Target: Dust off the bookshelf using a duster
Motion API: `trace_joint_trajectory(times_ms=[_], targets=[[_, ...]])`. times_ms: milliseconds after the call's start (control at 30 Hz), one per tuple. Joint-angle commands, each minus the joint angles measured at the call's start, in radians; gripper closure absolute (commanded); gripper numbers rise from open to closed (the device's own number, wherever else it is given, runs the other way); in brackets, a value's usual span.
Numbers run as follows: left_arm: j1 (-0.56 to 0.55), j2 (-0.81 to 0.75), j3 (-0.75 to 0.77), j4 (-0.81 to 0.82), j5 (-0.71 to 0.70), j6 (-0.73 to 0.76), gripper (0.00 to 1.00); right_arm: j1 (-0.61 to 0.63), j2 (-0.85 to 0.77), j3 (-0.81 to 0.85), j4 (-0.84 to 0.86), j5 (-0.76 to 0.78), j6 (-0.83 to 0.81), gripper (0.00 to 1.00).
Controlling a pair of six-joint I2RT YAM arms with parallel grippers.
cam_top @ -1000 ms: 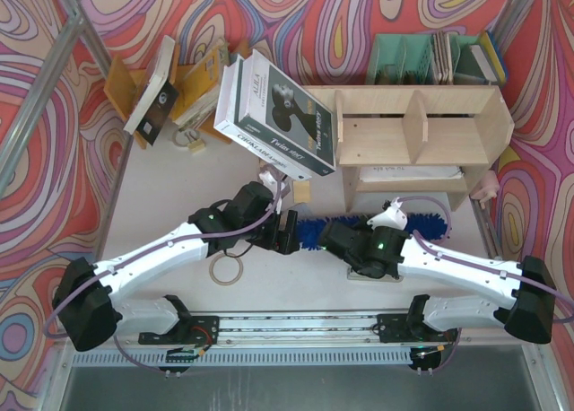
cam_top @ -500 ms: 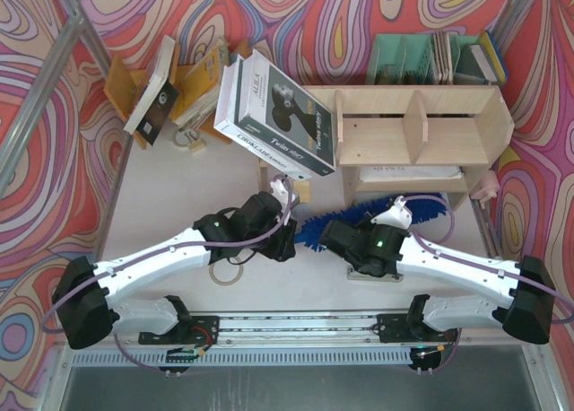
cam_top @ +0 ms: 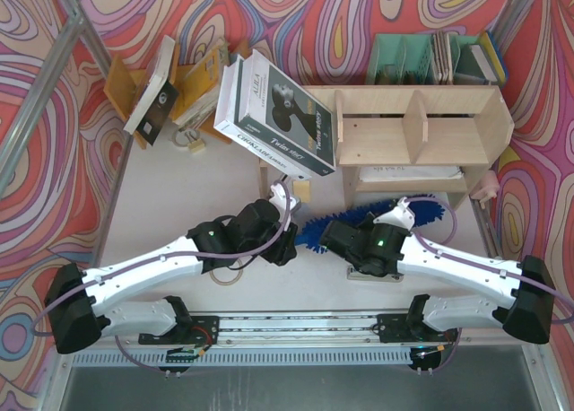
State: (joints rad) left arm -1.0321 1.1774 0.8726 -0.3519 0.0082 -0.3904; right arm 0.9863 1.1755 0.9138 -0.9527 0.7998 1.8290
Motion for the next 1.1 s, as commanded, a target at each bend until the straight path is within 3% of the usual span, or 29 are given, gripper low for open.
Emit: trace_joint_trajectory(times_ms=[0,100,333,467,900,1067], targets=[[-0.029,-0.024,-0.012,0.035,-0.064,0.022,0.94,0.011,-0.027,0.036,-0.109,0.01,0.094,0.96],[-0.057,-0.028,-0.003,0.036,-0.063,0.034,0.99,0.011,-0.047,0.026,-0.124,0.001,0.119,0.86],[-0.093,-0.03,0.005,0.041,-0.082,0.041,1.0,0.011,-0.146,-0.072,-0.036,-0.016,0.128,0.41],[-0.098,-0.045,0.0,0.046,-0.086,0.042,1.0,0.012,-0.234,-0.179,0.094,-0.018,0.103,0.26],[-0.161,-0.056,0.036,0.027,-0.064,0.027,1.0,-0.028,-0.284,-0.339,0.515,-0.055,-0.027,0.18],[-0.195,-0.061,0.044,0.021,-0.104,0.028,1.0,-0.084,-0.244,-0.363,0.534,-0.113,0.03,0.22]])
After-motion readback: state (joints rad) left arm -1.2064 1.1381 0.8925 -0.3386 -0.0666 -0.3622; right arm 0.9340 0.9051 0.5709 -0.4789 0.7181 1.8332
